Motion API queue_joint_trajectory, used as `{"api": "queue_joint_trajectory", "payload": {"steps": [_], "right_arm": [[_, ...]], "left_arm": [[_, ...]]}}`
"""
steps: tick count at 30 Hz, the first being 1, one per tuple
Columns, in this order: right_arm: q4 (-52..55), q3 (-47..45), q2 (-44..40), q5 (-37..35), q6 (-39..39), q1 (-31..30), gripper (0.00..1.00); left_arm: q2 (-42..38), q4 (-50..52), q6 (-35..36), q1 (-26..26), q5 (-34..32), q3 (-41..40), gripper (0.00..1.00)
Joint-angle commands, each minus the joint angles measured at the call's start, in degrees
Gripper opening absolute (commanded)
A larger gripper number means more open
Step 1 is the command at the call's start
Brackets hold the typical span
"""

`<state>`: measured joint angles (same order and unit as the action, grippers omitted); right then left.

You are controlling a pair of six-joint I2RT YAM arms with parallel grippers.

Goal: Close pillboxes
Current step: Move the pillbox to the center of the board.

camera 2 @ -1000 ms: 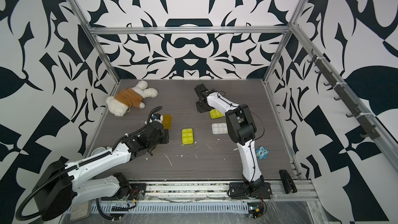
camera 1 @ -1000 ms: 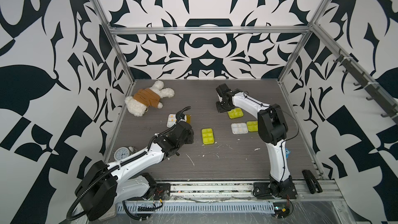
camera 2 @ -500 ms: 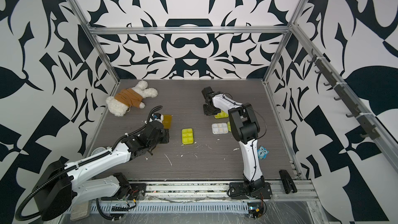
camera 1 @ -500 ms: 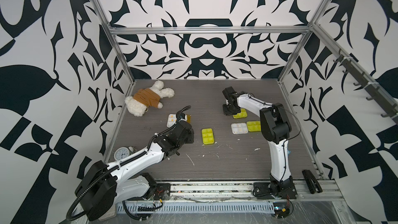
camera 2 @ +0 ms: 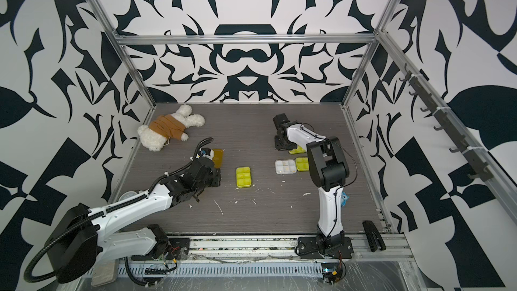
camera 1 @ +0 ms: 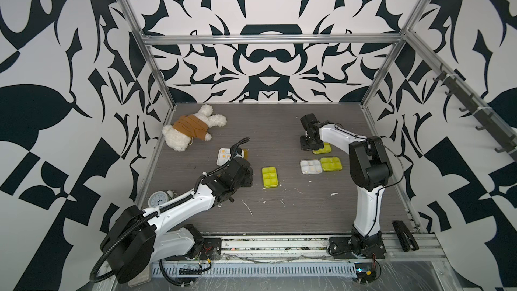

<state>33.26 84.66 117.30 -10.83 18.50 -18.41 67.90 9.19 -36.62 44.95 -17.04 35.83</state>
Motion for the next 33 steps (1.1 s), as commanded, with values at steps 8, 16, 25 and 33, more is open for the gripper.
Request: {"api": "queue_joint_trajectory", "payload": {"steps": [8, 16, 25, 33], "right_arm": [[0.86, -3.37, -10.88, -0.96, 0.78, -3.40, 0.26], [-0.36, -9.91, -19.38, 1.60, 6.04, -22.18, 0.21], [-3.58, -5.89, -10.81, 11.27, 9.63, -35.37, 0.20], [-3.36, -5.56, -6.40, 11.49, 9.44, -38.40, 0.20]], "left_arm": [[-1.00, 1.74, 0.61, -0.30, -1.39, 2.16, 0.01], [-6.47, 2.79, 0.21, -1.39, -4.86, 0.34, 0.01], [-18.61, 9.40, -3.92, -1.44, -12.81, -0.04, 0.11], [-30.54, 6.89, -1.00, -1.49, -15.11, -4.58, 0.33]]}}
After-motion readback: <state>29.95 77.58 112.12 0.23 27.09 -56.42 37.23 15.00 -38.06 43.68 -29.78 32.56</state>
